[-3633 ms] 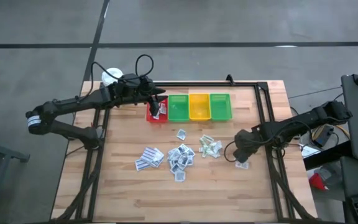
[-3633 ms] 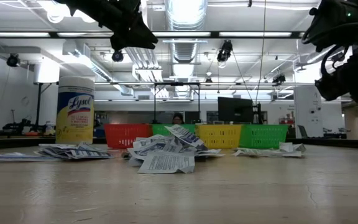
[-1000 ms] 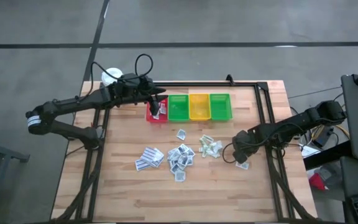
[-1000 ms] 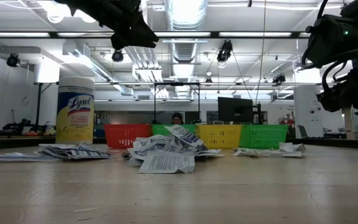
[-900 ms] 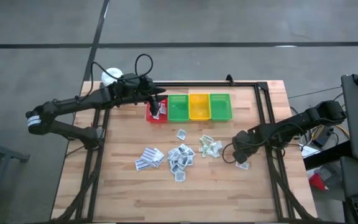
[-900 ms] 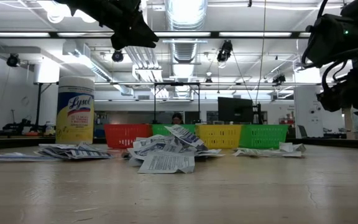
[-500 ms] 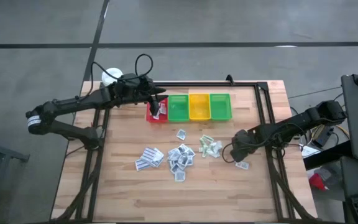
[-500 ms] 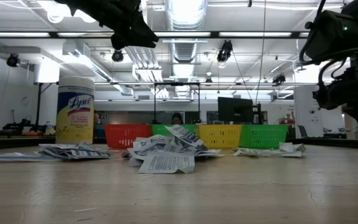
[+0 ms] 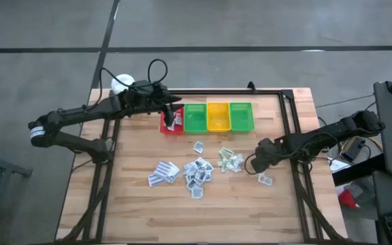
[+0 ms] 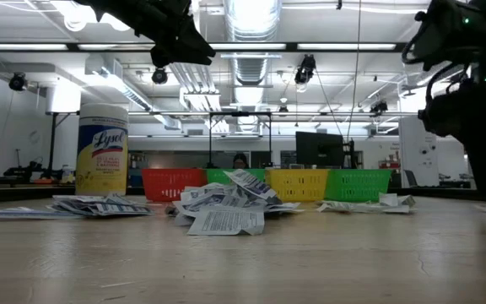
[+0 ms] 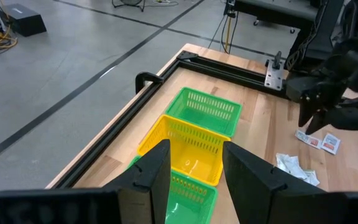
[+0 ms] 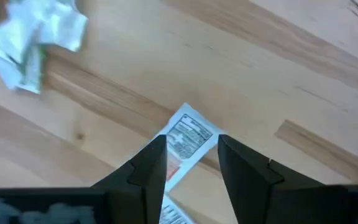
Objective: Pick & Place First Aid Supplies
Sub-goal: Put the ointment pack into the red bin
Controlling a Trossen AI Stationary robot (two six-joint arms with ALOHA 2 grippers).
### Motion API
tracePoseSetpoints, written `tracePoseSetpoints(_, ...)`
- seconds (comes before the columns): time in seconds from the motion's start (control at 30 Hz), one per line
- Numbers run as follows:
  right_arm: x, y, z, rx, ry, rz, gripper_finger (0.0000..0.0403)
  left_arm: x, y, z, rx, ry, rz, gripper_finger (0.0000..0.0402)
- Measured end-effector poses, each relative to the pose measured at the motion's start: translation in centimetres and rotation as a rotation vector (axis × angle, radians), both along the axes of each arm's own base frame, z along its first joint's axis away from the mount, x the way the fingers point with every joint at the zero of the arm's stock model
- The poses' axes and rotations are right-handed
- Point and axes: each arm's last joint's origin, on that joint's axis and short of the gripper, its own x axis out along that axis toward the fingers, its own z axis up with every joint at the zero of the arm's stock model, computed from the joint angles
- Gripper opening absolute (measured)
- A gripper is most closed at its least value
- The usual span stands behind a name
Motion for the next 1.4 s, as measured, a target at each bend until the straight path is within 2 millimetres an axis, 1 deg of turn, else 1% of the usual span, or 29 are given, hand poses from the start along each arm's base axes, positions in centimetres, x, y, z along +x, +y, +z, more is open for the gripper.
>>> tracePoseSetpoints(0.1,0.0,0.1,0.6,0.044,-0.027,-0.037,0.0137,0.0,0.0,0.0,0.0,0.0,0.0,0.014)
tracePoseSetpoints(0.2,0.0,0.2,0.7,0.088,-0.019,-0.096,0.0137,0.0,0.0,0.0,0.004,0.001,-0.001,0.014)
tracePoseSetpoints(0.3,0.0,0.3,0.4,0.119,0.006,-0.12,0.0137,0.0,0.0,0.0,0.005,0.002,-0.002,0.014)
tracePoseSetpoints(0.4,0.6,0.4,0.2,0.121,-0.017,-0.128,0.0137,0.1,0.0,-0.1,0.016,0.009,-0.005,0.014)
tracePoseSetpoints(0.5,0.9,0.5,-0.1,0.12,0.003,-0.124,0.0137,0.1,0.1,-0.1,0.019,0.014,-0.003,0.014)
tracePoseSetpoints(0.77,1.1,0.6,-0.9,0.138,0.069,-0.172,0.0137,0.6,0.3,-0.7,0.012,0.036,-0.003,0.014)
tracePoseSetpoints(1.03,1.5,0.7,-1.3,0.151,0.085,-0.216,0.0137,0.9,0.4,-1.0,0.015,0.05,-0.007,0.014)
tracePoseSetpoints(1.4,2.6,0.9,-3.4,0.146,0.224,-0.231,0.0137,0.9,0.4,-1.0,0.024,0.054,-0.011,0.014)
